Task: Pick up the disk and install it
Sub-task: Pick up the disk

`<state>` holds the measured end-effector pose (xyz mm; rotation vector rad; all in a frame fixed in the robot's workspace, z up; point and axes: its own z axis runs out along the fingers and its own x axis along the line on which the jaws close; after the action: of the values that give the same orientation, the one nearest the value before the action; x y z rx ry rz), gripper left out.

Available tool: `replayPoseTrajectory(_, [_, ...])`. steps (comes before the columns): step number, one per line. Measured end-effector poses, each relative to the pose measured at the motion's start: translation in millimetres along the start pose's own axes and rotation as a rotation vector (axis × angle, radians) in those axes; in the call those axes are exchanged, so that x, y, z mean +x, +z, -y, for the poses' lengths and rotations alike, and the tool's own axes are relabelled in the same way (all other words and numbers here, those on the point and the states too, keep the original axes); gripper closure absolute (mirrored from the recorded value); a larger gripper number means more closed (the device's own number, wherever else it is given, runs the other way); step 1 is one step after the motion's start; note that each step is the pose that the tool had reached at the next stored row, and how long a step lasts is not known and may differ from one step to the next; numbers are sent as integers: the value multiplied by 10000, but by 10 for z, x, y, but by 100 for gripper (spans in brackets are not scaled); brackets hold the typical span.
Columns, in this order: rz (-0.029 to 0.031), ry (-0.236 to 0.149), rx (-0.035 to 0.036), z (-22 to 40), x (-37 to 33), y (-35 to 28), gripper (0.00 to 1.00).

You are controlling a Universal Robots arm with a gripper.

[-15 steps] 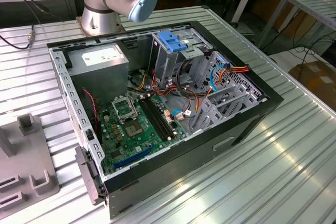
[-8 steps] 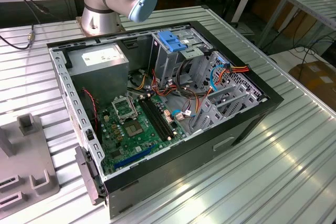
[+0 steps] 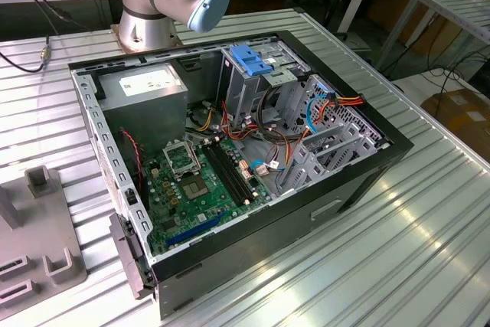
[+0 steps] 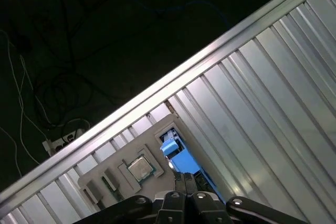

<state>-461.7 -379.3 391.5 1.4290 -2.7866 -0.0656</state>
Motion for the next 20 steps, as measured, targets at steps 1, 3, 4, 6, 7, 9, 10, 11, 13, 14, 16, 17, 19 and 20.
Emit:
replayPoseTrajectory(1, [-2, -55, 0, 3, -2, 1, 90])
replayPoseTrajectory(3, [-10, -297, -2, 7, -5, 3, 90])
replayPoseTrajectory(4, [-17, -433, -4, 9, -6, 4, 90])
replayPoseTrajectory(6, [-33, -801, -9, 10, -7, 5, 90])
replayPoseTrajectory(7, [-41, -1003, -10, 10, -6, 7, 90])
replayPoseTrajectory(9, [-57, -1445, -11, 11, -7, 9, 90])
replayPoseTrajectory(10, [-65, -1651, -12, 11, -7, 11, 90])
replayPoseTrajectory(11, [-76, -1956, -13, 11, -7, 12, 90])
replayPoseTrajectory(13, [-94, -2586, -7, 13, -8, 14, 90])
replayPoseTrajectory(14, [-95, -2607, -5, 13, -8, 14, 90])
replayPoseTrajectory(16, [-94, -2609, -5, 13, -9, 14, 90])
replayPoseTrajectory(17, [-94, -2610, -5, 13, -9, 14, 90])
replayPoseTrajectory(19, [-94, -2611, -5, 13, -9, 14, 90])
replayPoseTrajectory(20, [-94, -2612, -5, 13, -9, 14, 90])
